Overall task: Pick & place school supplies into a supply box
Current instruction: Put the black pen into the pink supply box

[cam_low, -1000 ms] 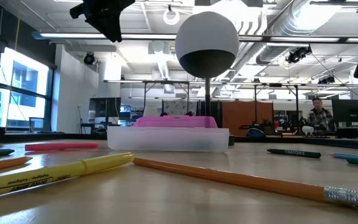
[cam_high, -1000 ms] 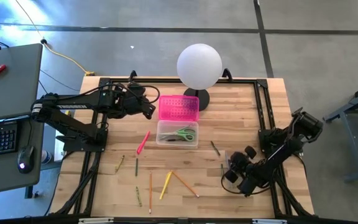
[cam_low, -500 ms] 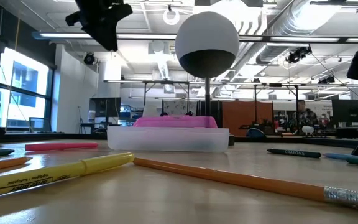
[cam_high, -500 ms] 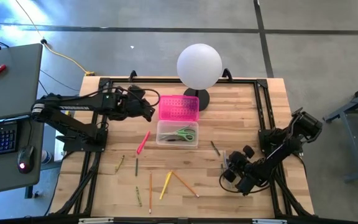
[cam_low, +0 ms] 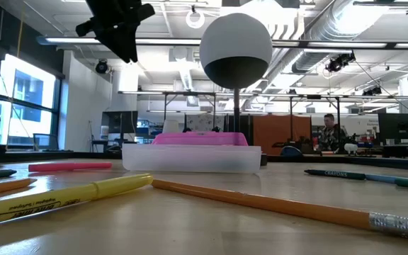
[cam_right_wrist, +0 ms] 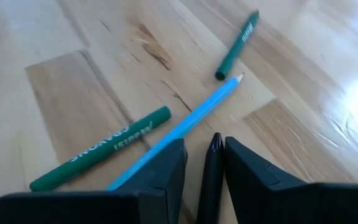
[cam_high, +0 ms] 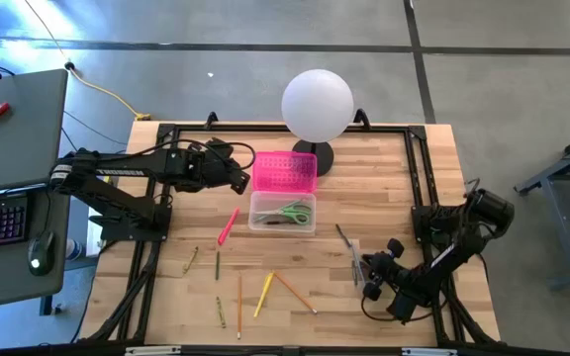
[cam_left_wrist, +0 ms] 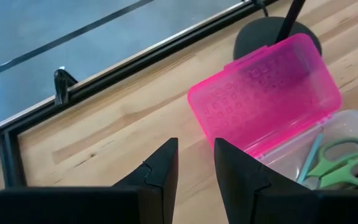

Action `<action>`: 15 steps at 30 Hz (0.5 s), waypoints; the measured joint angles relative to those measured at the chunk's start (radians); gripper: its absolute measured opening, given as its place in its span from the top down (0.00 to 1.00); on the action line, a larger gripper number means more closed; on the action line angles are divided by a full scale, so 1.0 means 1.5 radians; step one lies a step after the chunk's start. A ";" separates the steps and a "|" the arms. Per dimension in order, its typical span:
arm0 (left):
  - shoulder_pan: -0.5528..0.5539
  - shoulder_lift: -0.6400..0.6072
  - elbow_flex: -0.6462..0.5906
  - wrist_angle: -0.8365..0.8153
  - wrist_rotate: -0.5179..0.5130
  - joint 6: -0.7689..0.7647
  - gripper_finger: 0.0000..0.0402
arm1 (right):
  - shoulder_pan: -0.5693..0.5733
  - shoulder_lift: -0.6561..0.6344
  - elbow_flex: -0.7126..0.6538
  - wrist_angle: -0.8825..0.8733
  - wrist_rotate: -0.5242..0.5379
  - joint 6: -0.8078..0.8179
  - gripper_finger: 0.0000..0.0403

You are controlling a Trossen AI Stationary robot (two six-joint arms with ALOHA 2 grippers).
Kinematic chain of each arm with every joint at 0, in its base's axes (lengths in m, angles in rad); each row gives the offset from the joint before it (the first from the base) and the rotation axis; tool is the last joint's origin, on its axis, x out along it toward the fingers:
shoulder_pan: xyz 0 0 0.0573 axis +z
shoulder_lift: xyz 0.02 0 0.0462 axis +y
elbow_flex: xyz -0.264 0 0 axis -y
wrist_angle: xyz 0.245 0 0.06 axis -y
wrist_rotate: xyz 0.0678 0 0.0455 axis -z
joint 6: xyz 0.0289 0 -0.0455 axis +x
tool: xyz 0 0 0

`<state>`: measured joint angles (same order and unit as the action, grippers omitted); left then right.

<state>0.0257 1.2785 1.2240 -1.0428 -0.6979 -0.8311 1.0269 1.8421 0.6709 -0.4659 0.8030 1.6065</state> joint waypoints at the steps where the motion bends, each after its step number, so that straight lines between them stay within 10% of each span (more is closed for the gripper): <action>1: 0.000 0.000 0.000 0.007 0.000 0.003 0.67 | 0.003 0.010 0.000 0.003 0.013 -0.004 0.77; 15: 0.000 0.000 0.000 0.081 0.011 0.010 0.67 | 0.057 0.118 -0.030 0.170 0.191 -0.055 0.77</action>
<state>0.0257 1.2785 1.2240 -0.9219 -0.6815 -0.8165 1.1124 2.0194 0.6259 -0.2111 1.0893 1.5240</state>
